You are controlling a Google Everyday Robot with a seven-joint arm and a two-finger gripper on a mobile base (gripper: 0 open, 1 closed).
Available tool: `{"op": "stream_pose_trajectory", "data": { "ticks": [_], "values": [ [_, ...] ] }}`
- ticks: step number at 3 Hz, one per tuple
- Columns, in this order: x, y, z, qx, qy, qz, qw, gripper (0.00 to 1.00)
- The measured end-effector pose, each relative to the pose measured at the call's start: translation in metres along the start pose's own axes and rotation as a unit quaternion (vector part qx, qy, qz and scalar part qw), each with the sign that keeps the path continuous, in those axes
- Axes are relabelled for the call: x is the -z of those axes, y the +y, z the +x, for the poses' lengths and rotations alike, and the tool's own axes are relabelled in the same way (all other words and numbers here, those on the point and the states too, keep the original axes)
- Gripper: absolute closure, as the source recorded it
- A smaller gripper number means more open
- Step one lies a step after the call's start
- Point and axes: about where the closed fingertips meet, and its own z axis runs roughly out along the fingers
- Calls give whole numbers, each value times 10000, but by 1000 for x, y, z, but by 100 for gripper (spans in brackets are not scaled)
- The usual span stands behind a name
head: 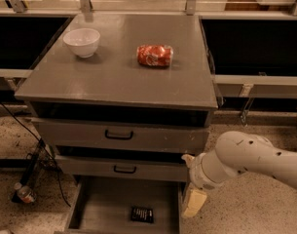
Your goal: Pick rxbar chocolate from bottom drawer and place on counter
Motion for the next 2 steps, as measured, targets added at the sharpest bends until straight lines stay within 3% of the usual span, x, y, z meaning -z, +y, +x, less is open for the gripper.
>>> {"op": "stream_pose_trajectory", "data": {
  "ticks": [1,2],
  "values": [
    [-3,-1,0,-49,-3,216,9998,0],
    [-48,-15,7,-136,-234,202,9994,0]
  ]
}}
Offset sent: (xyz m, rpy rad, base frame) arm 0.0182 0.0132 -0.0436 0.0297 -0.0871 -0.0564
